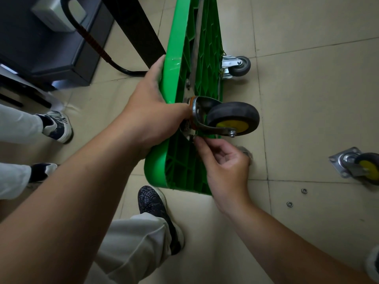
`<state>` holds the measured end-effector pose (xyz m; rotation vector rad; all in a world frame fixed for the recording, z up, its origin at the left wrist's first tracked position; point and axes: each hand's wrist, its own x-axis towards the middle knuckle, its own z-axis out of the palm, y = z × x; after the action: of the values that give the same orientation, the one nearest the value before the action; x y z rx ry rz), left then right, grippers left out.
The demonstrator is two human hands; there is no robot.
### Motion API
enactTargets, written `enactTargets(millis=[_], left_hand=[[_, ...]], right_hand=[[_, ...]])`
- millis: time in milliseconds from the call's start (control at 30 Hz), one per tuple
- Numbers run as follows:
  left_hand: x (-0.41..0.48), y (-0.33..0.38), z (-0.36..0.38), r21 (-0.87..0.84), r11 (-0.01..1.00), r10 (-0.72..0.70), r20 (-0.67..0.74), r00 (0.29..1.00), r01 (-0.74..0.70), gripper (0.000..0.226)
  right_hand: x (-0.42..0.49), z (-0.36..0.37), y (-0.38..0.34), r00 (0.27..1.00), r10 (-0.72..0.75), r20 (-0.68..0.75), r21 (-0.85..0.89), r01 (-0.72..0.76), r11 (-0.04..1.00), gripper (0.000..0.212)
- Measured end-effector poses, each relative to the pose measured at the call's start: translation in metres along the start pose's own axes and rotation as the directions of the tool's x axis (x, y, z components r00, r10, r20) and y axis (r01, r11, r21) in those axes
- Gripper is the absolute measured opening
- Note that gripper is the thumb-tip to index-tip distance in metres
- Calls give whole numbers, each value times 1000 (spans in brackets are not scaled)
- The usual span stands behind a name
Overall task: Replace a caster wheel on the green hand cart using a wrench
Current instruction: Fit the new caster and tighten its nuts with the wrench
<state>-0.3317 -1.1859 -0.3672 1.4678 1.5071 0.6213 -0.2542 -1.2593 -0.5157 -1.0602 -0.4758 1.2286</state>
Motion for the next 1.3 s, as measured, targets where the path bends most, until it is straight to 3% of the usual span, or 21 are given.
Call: enactTargets(millis=[267,600,733,867,1133,1300], left_hand=[[-1,2,2,-6,1000,-2,-7,1000,2,84],[0,2,1,-5,1000,-12,-14,1000,12,84],[0,0,1,-19,999,-28,-20,999,27,88],[1,0,0,-29,999,-32,-21,999,31,87],[1,1,0,-24,999,-42,-19,999,42,90],[2,0,0,-31,998,-49,-26,998,48,90]], right_hand=[[6,3,-4,992,124,0,40,-124,992,8],[-4,0,-1,999,46,-3,-6,-46,999,6],[0,2,-1,993,116,-6,74,-116,991,4],[1,7,-2,997,68,-26,97,-65,993,7],[-3,-1,1,1000,20,7,29,-20,999,13],[1,-1,-2,996,88,7,46,-88,995,6]])
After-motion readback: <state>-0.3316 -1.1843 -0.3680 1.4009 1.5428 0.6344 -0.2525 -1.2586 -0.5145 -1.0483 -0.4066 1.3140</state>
